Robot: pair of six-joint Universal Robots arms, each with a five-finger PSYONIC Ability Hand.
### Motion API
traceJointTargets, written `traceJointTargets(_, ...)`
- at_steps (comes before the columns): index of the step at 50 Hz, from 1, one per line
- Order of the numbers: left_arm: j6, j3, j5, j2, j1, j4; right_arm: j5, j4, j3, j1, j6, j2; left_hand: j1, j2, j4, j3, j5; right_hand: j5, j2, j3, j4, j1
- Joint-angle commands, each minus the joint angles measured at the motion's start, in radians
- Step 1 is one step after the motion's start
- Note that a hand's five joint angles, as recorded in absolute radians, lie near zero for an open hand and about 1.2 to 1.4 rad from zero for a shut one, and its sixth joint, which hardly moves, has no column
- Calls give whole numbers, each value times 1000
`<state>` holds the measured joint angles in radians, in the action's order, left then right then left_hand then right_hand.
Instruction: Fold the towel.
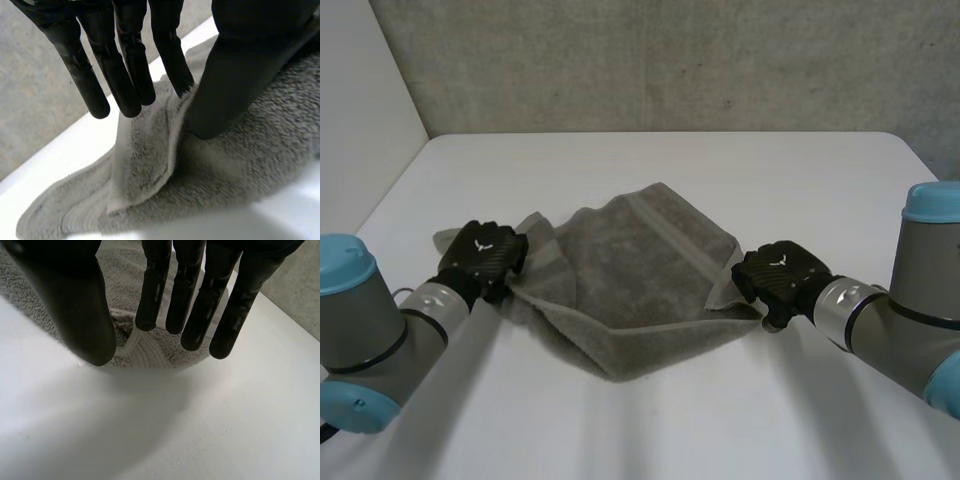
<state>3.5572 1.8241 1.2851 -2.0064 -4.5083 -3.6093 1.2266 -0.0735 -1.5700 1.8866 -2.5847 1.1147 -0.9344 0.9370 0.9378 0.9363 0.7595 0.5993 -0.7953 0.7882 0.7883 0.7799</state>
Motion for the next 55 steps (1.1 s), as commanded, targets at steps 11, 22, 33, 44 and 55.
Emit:
traceJointTargets(11, 5, 11, -67, -3, -2, -43, -41, 20, 13, 6, 118, 8, -462, 459, 459, 460, 462, -445, 467, -459, -460, -451)
traceJointTargets(22, 6, 64, -64, 76, -46, -42, -85, -21, 142, 34, 430, -64, -462, 459, 459, 460, 462, -442, 464, -457, -457, -448)
traceJointTargets(33, 5, 129, -66, 181, -83, -45, -87, -213, 326, 66, 685, -236, -462, 459, 459, 460, 462, -428, 449, -442, -442, -434)
traceJointTargets(44, 6, 121, -63, 186, -103, -46, -98, -229, 317, 68, 759, -242, -462, 459, 459, 460, 462, -419, 440, -433, -433, -425)
traceJointTargets(55, -1, 101, -55, 176, -155, -45, -134, -220, 308, 65, 762, -240, -462, 459, 459, 460, 462, -144, 165, -158, -158, -150)
